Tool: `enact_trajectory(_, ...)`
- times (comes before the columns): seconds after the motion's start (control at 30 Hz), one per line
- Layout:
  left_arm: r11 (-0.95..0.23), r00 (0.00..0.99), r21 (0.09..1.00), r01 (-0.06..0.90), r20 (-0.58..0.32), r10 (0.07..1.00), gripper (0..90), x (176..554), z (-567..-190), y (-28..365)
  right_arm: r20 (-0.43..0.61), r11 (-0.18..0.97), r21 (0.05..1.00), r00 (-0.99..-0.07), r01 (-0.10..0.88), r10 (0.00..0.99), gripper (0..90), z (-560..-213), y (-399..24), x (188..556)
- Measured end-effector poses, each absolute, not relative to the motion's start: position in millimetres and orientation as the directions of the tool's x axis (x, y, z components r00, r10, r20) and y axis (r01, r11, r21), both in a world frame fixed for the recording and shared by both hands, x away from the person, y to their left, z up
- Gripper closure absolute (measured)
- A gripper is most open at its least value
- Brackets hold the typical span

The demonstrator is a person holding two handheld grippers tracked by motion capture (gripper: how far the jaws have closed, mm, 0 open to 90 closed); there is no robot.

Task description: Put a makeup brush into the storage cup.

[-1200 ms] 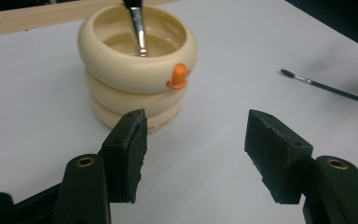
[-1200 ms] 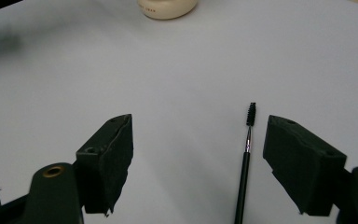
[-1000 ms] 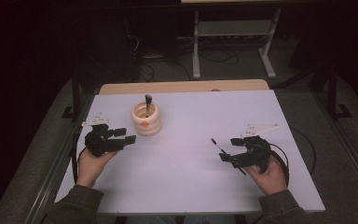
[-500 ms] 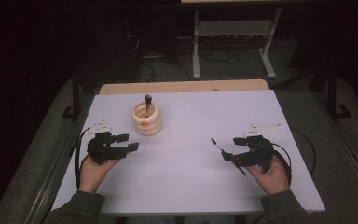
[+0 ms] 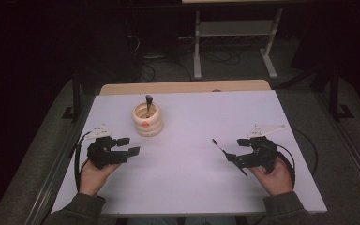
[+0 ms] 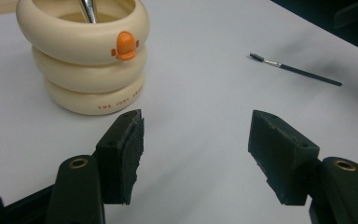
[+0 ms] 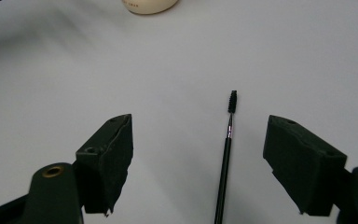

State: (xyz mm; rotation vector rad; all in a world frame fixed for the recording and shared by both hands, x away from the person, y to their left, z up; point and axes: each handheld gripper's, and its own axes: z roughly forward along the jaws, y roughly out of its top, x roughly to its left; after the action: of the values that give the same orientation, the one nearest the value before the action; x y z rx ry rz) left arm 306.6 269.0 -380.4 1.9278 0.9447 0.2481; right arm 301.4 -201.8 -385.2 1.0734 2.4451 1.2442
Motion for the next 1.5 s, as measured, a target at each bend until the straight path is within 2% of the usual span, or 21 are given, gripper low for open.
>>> enact_trajectory(1.03,-0.283,0.709,0.823,0.493,-0.191,0.679,33.1,302.7,-376.8,260.4,0.139,0.378,0.758,-0.698,0.531,0.702,23.0,-383.6,-208.5,302.9)
enact_trajectory(1.5,-0.297,0.715,0.821,0.488,-0.181,0.675,32.9,301.1,-377.9,256.2,0.129,0.404,0.693,-0.653,0.597,0.746,27.8,-390.4,-204.7,307.2)
